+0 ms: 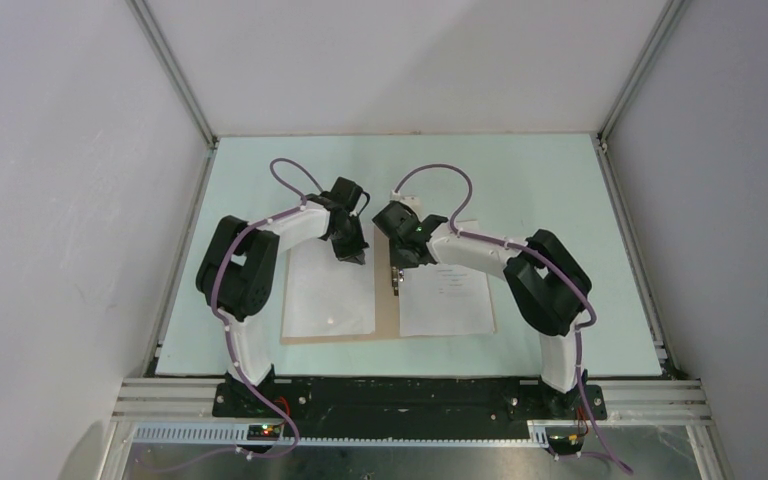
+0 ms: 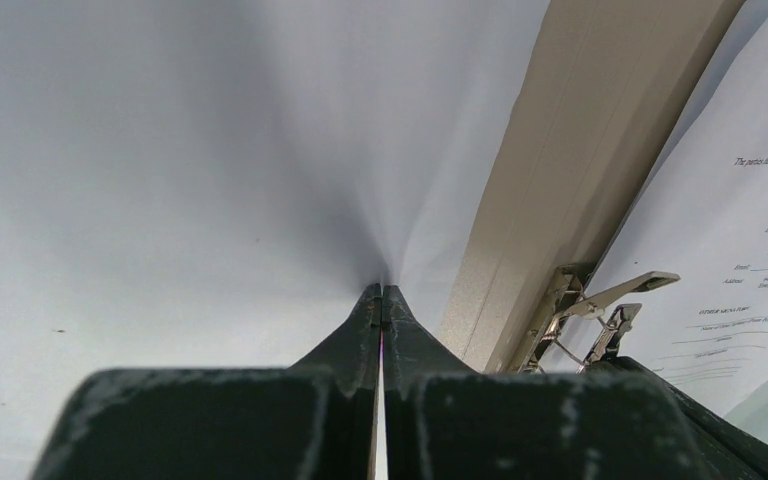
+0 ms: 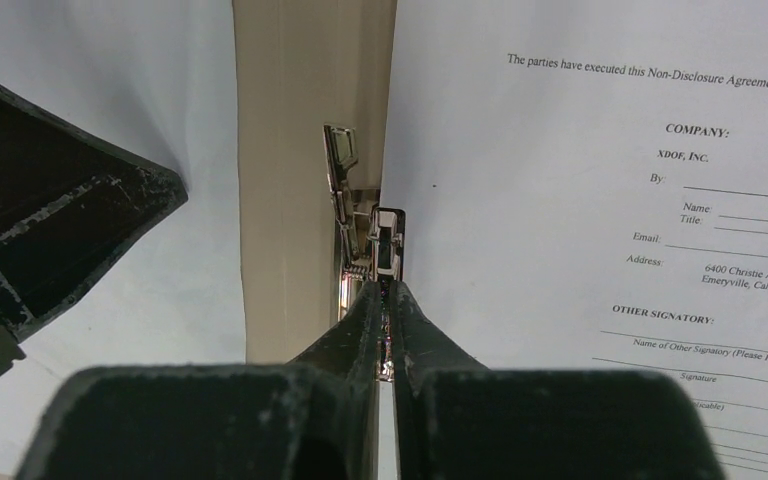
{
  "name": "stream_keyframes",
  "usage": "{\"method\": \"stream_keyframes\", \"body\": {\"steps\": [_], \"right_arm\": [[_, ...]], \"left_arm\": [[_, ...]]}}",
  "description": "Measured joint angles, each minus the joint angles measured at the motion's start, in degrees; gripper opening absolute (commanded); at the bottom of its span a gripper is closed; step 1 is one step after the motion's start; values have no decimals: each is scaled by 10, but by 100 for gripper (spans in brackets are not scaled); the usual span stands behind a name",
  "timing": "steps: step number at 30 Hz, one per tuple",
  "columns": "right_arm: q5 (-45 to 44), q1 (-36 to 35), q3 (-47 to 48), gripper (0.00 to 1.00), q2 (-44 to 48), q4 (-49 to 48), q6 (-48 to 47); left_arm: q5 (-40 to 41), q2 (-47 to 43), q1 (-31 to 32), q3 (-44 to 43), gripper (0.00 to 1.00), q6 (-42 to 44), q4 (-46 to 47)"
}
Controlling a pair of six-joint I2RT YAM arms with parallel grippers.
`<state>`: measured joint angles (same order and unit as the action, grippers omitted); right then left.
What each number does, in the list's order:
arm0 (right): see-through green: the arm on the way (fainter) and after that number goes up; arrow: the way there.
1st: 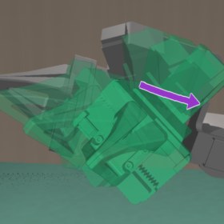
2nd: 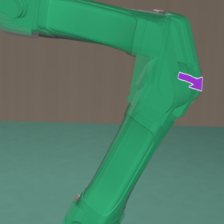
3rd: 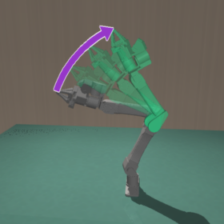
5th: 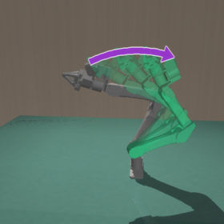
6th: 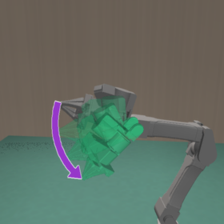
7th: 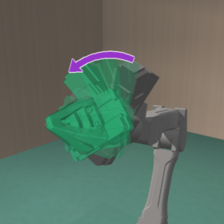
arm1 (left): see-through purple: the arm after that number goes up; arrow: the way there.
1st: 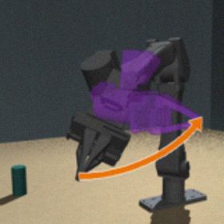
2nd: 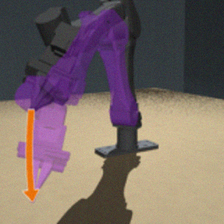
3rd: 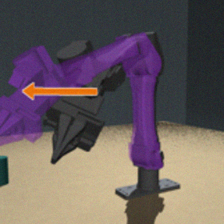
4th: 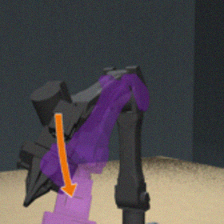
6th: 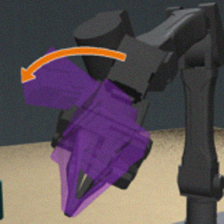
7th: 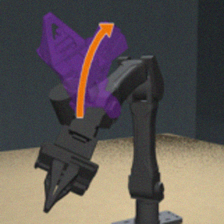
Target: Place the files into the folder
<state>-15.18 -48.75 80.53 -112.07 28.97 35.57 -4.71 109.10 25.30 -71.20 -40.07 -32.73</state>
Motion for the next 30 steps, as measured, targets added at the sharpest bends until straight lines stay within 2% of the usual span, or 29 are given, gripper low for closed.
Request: {"method": "stream_keyframes", "body": {"steps": [9, 19, 21, 28, 30], "right_arm": [[19, -2, -49, 3, 11, -12, 20], [28, 0, -58, 3, 12, -15, 25], [35, 3, -63, 7, 16, -19, 28], [58, 13, -70, 35, 59, -23, 34], [56, 12, -70, 40, 80, -24, 35]], "left_arm": [[0, 0, 0, 0, 0, 0, 0], [0, 0, 0, 0, 0, 0, 0], [0, 0, 0, -1, 0, 0, 0], [-3, 0, 0, -12, 3, 1, -2], [-5, -1, 0, -17, 3, 1, -2]]}}
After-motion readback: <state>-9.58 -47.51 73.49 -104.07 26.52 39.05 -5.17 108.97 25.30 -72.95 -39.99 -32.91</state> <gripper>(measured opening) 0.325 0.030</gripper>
